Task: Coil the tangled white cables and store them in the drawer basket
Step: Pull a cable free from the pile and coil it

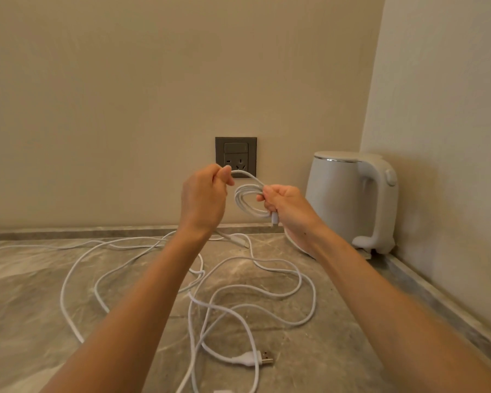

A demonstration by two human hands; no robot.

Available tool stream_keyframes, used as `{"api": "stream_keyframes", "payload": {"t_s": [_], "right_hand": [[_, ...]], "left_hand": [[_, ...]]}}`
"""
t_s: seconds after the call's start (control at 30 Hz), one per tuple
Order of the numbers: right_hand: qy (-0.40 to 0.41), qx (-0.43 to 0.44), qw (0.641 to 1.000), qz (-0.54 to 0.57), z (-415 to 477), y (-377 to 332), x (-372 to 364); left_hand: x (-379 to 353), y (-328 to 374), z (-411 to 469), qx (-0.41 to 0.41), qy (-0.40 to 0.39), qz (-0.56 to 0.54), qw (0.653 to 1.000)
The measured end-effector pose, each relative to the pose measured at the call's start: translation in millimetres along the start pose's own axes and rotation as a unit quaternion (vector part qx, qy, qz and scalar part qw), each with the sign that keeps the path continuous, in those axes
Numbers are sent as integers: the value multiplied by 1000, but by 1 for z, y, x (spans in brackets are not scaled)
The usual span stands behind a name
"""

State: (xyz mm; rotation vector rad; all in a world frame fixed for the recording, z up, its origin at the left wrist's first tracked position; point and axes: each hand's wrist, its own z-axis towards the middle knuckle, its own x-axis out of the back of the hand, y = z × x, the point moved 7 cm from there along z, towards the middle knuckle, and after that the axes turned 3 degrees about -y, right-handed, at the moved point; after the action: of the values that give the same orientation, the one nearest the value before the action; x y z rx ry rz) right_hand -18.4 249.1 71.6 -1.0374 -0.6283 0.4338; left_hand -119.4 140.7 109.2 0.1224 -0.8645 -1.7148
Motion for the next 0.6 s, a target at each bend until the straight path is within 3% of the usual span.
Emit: {"api": "stream_keyframes", "payload": {"t_s": [0.13,0.3,0.47,0.6], "right_hand": [[85,-7,994,64,1,2,17],[133,-20,953,273,3,7,30],[89,-40,863,496,11,6,31],[24,-63,835,546,10,5,29]], "left_hand": [[-14,9,-4,-15,-64,-95,993],[-49,17,-23,33,-243,-171,954],[-63,21,-32,73,-323,-192,924],[-64,14,-33,57,-359,-124,923]]}}
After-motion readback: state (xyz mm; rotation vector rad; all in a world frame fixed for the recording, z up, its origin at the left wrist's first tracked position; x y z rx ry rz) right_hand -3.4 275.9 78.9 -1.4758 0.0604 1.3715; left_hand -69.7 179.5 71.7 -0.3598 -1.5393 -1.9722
